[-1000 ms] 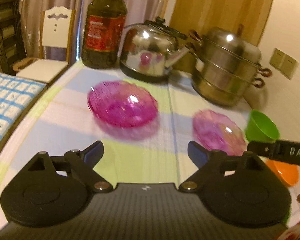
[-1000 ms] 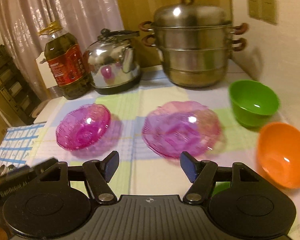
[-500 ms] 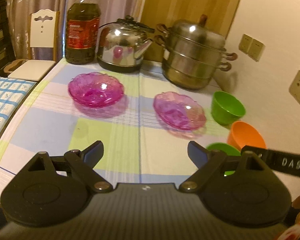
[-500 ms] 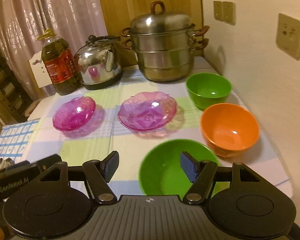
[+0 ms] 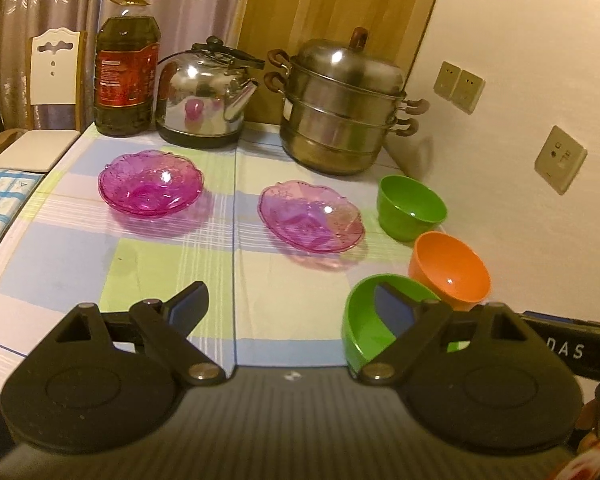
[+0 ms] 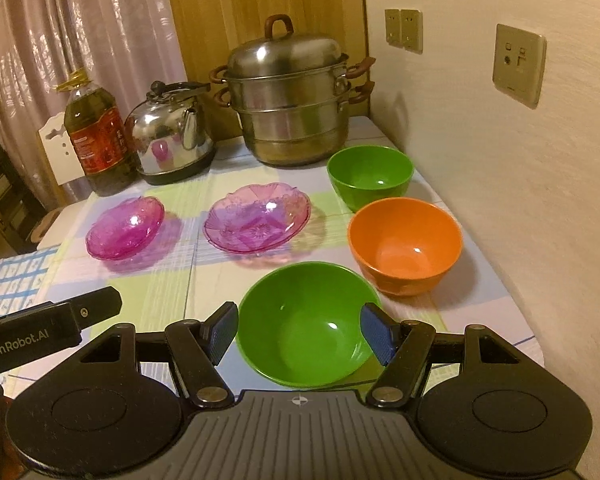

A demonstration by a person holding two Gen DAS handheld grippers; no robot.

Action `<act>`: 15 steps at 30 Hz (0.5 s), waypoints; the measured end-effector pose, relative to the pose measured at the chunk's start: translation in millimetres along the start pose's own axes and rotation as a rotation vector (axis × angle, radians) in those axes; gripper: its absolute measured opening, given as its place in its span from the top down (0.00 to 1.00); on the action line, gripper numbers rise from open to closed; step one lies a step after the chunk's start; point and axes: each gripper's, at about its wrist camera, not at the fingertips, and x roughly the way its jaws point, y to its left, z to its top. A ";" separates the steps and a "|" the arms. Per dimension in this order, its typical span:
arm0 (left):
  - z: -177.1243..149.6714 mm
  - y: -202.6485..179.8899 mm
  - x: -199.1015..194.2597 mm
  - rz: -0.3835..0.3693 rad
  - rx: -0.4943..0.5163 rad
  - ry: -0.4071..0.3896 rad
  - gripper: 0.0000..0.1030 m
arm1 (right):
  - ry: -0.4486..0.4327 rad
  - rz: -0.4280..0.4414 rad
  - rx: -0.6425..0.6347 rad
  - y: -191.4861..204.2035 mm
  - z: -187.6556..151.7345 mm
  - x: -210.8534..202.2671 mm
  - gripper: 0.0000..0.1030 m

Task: Organize plates and bowls
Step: 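Pull both grippers back from the stacked dishes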

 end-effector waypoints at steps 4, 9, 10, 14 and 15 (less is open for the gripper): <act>2.8 -1.2 -1.5 -0.007 -0.002 -0.004 0.14 | -0.012 0.009 0.006 -0.2 2.8 -4.7 0.34; 6.9 -0.5 3.7 -0.007 -0.019 0.001 0.14 | -0.011 0.015 0.016 -2.2 10.0 0.3 0.34; 9.0 -0.7 6.0 -0.008 -0.021 0.002 0.14 | -0.012 0.019 0.020 -3.7 11.7 2.0 0.34; 17.3 1.3 16.6 -0.004 -0.032 0.011 0.14 | -0.014 0.038 0.039 -8.3 21.3 12.0 0.34; 20.0 2.4 20.1 -0.001 -0.037 0.012 0.14 | -0.015 0.046 0.042 -9.8 24.5 15.6 0.34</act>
